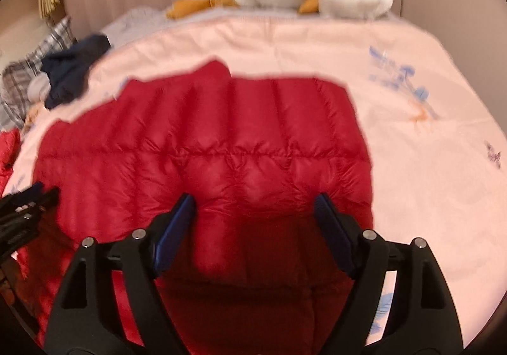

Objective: Fold large clothes

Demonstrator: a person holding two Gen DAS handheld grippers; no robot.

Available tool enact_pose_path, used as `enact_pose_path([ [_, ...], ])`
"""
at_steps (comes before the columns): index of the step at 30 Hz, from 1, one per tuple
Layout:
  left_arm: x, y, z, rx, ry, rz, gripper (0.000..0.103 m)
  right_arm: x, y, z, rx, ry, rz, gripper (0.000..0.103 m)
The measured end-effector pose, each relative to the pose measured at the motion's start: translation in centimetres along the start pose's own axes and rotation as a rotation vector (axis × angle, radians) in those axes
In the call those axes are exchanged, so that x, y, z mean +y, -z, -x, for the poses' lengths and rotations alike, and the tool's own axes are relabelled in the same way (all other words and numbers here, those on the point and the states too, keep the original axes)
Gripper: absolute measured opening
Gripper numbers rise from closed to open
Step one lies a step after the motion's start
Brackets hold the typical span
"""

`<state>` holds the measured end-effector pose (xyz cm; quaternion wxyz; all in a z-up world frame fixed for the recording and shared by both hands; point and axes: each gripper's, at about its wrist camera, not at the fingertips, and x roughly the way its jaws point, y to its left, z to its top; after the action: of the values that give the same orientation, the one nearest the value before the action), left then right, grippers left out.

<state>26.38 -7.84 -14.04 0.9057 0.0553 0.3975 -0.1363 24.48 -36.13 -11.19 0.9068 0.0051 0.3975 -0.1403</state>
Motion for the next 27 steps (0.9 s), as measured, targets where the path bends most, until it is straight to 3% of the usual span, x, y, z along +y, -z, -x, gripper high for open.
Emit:
enact_pose_path([
  [6,-0.1,0.1,-0.5,0.02,0.001,-0.01,0.066,0.3,-0.2,0.0,0.036,0.025,0.033,0.08],
  [12,-0.2,0.1,-0.7,0.021,0.0,-0.014,0.066,0.6,-1.4,2.4,-0.088,0.078,0.035,0.08],
  [17,-0.2,0.1,-0.8,0.023,0.002,-0.014,0.067,-1.1,-1.6,-1.3,0.055,0.046,-0.054,0.084],
  [22,-0.2,0.2,-1.0,0.029,-0.001,-0.015,0.068,-1.0,-1.6,-1.8,0.079,0.046,-0.048,0.084],
  [27,-0.2,0.2,-1.0,0.035,-0.002,-0.013,0.068,0.9,-1.4,1.5,-0.02,0.025,0.016,0.083],
])
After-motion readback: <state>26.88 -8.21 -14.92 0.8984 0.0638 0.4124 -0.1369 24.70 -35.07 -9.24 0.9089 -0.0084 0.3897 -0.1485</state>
